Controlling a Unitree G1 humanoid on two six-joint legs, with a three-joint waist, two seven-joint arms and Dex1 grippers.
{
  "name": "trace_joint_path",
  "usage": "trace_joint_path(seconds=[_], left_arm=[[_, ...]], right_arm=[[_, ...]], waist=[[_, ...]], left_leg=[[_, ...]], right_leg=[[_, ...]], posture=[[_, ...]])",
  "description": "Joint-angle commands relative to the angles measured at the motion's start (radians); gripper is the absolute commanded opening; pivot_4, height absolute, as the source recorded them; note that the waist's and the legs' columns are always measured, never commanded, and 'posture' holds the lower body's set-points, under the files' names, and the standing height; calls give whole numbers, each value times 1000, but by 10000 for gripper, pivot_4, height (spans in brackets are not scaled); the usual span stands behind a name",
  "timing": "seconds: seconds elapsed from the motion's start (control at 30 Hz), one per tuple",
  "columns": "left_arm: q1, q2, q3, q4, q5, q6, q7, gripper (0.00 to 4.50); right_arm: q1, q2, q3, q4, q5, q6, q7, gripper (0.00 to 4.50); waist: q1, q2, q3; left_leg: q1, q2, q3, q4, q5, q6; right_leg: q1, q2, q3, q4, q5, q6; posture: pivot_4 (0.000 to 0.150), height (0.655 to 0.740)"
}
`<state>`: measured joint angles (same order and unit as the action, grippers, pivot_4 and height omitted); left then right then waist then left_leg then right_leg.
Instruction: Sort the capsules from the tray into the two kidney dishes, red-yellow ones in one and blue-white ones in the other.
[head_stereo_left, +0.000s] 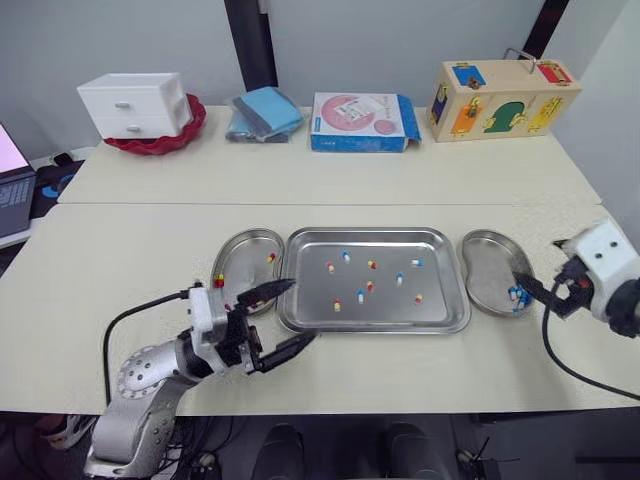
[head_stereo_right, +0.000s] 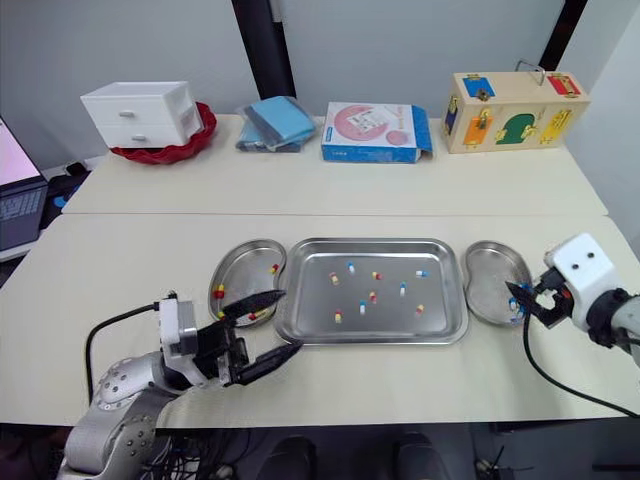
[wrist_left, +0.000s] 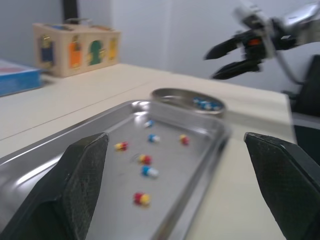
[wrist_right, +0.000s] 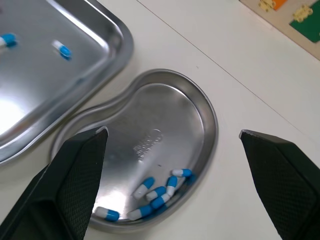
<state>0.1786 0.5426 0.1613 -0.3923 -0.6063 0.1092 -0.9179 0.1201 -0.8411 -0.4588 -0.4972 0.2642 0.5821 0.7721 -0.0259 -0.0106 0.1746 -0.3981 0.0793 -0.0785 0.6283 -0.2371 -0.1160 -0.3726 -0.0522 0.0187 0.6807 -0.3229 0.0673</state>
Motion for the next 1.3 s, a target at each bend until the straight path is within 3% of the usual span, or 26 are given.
trace_joint_path(seconds=[0.03,0.27,0.53,0.93,1.3], left_arm=[[90,62,104,-57,24,78,75,45000],[278,178,267,24,62,158,58,45000],[395,151,418,183,8,145,-38,45000],[458,74,412,211,76,34,-63,45000],[367,133,294,-97,28,175,-26,45000]], right_arm=[[89,42,-85,-86,66,-140,87,44448],[293,120,-88,-104,126,-301,204,44448],[359,126,-95,46,120,-419,250,44448],[354,73,-71,190,109,-529,329,44448],[296,81,34,94,148,-522,336,44448]], waist=[[0,0,0],[-2,-1,0],[-1,-4,-1],[-1,-7,-3],[2,-8,-4]], left_leg=[[0,0,0,0,0,0],[3,0,0,0,0,0],[3,0,1,0,0,0],[4,1,1,0,0,0],[4,1,1,0,0,0]], right_leg=[[0,0,0,0,0,0],[3,0,0,0,0,0],[3,0,0,0,-2,-4],[3,0,0,0,-3,-5],[4,0,0,0,-1,-2]], posture=[[1500,7078],[1500,7078],[1500,7078],[1500,7078],[1500,7078]])
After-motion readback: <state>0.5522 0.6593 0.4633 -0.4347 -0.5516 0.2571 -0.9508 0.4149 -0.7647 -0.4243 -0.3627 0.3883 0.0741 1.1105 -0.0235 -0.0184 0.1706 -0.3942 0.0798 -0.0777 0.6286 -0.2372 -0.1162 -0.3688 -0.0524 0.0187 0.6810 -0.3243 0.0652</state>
